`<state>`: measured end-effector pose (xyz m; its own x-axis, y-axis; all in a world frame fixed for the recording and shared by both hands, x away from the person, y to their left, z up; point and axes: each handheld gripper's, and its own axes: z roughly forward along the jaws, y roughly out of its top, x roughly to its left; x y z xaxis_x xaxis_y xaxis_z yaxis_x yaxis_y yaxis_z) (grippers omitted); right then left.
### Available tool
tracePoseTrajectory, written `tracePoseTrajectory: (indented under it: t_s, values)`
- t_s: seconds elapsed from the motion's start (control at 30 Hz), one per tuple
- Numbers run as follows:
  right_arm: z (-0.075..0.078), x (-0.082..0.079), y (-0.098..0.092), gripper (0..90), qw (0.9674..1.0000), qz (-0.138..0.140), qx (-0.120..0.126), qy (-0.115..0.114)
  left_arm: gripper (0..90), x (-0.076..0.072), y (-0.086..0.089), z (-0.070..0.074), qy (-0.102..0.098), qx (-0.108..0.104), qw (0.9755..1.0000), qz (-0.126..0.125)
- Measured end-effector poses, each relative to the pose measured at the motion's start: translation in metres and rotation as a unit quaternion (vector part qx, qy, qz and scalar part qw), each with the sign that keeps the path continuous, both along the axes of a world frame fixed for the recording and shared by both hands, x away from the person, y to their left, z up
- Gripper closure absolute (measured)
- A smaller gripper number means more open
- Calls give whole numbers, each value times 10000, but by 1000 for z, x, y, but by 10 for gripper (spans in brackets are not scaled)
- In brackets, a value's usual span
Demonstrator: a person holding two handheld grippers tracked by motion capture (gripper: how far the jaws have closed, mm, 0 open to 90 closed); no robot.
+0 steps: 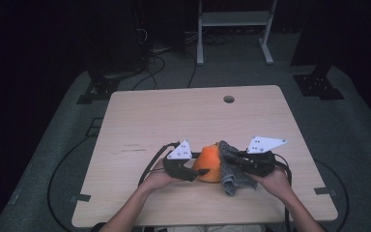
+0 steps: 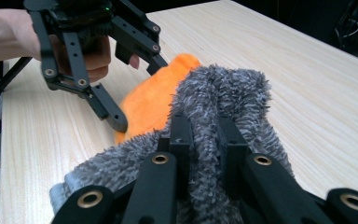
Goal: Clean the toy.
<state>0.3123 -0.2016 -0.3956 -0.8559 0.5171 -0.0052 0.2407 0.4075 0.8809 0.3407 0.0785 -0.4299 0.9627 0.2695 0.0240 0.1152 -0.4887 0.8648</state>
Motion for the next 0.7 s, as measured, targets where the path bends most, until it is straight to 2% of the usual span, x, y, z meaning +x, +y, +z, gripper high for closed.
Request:
tracePoseTrajectory:
  t_s: [0.07,0.1,0.13,0.17,0.23,0.37,0.4,0.47,0.6,0.7]
  values:
    - [-4,2,0,793,10000,-24,49,49,316,1,0,1,76,-24,10000,15]
    - [-6,2,1,793,9999,-44,73,63,263,5,1,3,438,-305,9984,158]
    - [-9,1,2,793,9999,-38,122,82,250,7,2,3,567,-458,9971,197]
    - [-10,1,3,793,9998,11,153,88,256,8,2,4,587,-478,9969,216]
    - [-10,-3,7,791,9998,30,171,36,318,6,1,3,378,-368,9983,250]
    - [-11,-4,8,792,9998,91,200,17,389,5,4,3,265,-292,9988,277]
    - [-13,-2,4,793,9995,127,260,96,407,5,5,3,278,-305,9988,281]
    - [-13,-1,0,793,9999,66,128,79,417,6,8,3,225,-220,9991,298]
    - [-9,6,-16,792,9985,-156,492,194,419,4,8,2,206,-225,9993,206]
    - [-14,11,-14,791,9989,-166,346,283,354,5,7,3,247,-227,9992,194]
